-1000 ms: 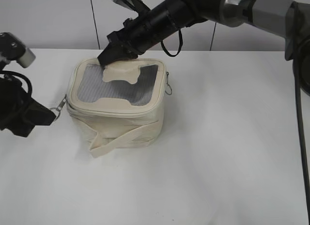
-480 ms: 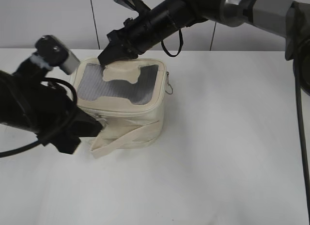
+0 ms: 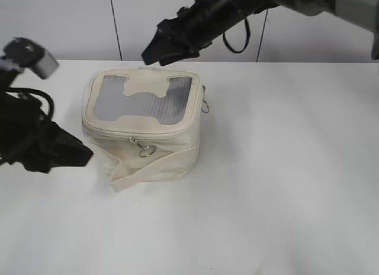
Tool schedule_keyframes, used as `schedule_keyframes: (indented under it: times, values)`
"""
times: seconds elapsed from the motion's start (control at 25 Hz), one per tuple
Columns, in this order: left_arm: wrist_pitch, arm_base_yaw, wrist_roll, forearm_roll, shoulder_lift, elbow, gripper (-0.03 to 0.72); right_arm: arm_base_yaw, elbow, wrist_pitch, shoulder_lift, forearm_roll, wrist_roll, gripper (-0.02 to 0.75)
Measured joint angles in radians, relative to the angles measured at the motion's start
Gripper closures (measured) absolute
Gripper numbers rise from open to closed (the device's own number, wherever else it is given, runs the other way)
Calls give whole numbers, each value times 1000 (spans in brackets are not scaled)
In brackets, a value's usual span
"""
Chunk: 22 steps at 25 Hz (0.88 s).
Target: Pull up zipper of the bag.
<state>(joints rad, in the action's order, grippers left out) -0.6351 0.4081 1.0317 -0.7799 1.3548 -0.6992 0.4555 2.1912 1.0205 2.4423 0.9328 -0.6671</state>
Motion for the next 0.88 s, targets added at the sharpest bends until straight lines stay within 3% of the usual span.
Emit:
schedule_keyframes:
  times: [0.12, 0.28, 0.4, 0.56, 0.64, 0.72, 0.84, 0.88]
  values:
    - [-38, -134, -22, 27, -55, 0, 393, -60, 11, 50, -35, -68, 68, 345]
    - [-34, -280, -28, 11, -65, -49, 376, -156, 1, 128, -83, -146, 169, 388]
    - [-94, -300, 7, -21, 39, -196, 377, -213, -112, 135, -148, -153, 178, 396]
    - [-278, -300, 152, -198, 280, -457, 377, -263, -506, -45, -349, -96, 37, 409]
    - [-350, -292, 181, -242, 392, -621, 375, -270, -761, -207, -480, 21, -123, 412]
    - [-407, -272, 192, -245, 488, -769, 366, -267, -1017, -362, -602, 264, -401, 412]
    - [-481, -222, 192, -237, 621, -976, 344, -265, -1263, -392, -678, 697, -889, 377]
    - [-506, -201, 189, -233, 654, -1021, 342, -265, -1304, -387, -682, 773, -996, 353]
